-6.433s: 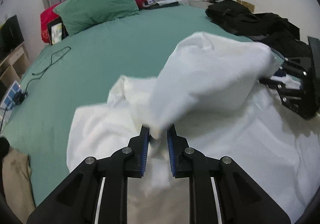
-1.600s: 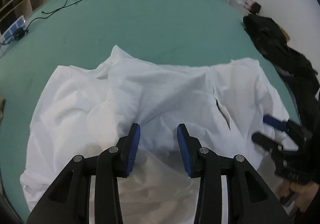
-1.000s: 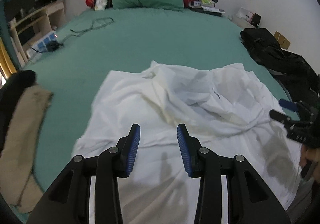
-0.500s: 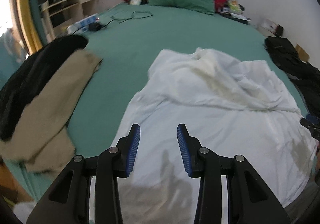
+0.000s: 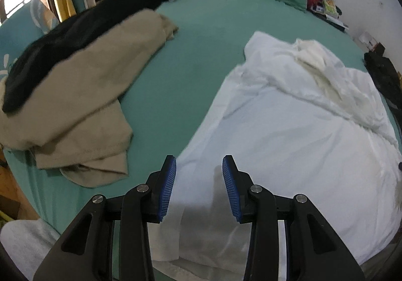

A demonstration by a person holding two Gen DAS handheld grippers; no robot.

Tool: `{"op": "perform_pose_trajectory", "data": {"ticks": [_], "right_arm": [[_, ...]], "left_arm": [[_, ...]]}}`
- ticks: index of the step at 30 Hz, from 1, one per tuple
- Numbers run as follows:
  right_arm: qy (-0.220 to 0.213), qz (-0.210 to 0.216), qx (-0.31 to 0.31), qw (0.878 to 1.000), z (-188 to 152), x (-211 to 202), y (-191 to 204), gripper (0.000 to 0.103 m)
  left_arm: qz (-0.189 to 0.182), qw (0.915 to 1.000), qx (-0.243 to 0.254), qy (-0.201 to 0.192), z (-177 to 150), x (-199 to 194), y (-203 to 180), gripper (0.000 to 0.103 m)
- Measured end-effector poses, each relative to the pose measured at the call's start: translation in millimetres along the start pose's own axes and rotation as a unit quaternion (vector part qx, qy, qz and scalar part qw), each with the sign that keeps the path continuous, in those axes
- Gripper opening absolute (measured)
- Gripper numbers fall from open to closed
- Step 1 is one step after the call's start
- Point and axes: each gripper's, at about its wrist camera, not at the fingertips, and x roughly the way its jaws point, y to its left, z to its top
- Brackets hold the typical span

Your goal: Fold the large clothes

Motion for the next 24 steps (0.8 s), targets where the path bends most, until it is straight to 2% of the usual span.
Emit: {"op": "perform_pose_trajectory", "data": {"ticks": [3,6,9,12,15,17,18,19,20,24], "right_arm": [[0.021,-0.007,0.019,1.0,-2.3,7.1,-18.8,0.067],[0.046,0.005,0.04,0.998,-8.9,15.7,-28.5,0.067],[0.041,0.008,0.033,0.999,-15.3,13.9,-28.2,0.067],[0.049,0.028,0.041,0.998,-21.6,11.9,-32.0,0.066],[0.053,0.048,0.046,0.996,-28.6,7.8,-29.0,0.046],[0.051,0.053,0.035,0.997,-34.0,2.6,-22.4,0.029],[0.051,0.059,0.034,0.996,-36.2,-0.4,-20.5,0.024],[0.051,0.067,0.037,0.996,-37.6,-2.2,-19.6,0.011],[0.053,0.08,0.045,0.994,-39.9,-4.5,-17.9,0.005],[0.049,0.095,0.06,0.992,-51.1,-15.6,-13.1,0.003]], "left_arm": [[0.002,1.0,0.008,0.0,-4.5,3.6,-0.8,0.043],[0.004,0.9999,0.013,0.001,-5.0,2.8,-3.0,0.046],[-0.001,0.9997,0.022,0.005,-5.8,0.4,-4.2,0.048],[0.008,0.9987,0.047,-0.017,-9.1,-11.3,-6.9,0.049],[-0.024,0.9983,0.05,-0.017,-10.9,-16.4,-5.0,0.06],[-0.044,0.9979,0.045,0.014,-12.8,-6.2,-2.6,0.061],[-0.045,0.9978,0.044,0.021,-13.6,-3.0,-1.8,0.061],[-0.047,0.9975,0.047,0.022,-14.7,-1.5,-1.3,0.061],[-0.048,0.9974,0.049,0.021,-15.2,-2.3,-1.7,0.061],[-0.05,0.9965,0.061,0.027,-18.1,-4.1,-2.7,0.063]]}}
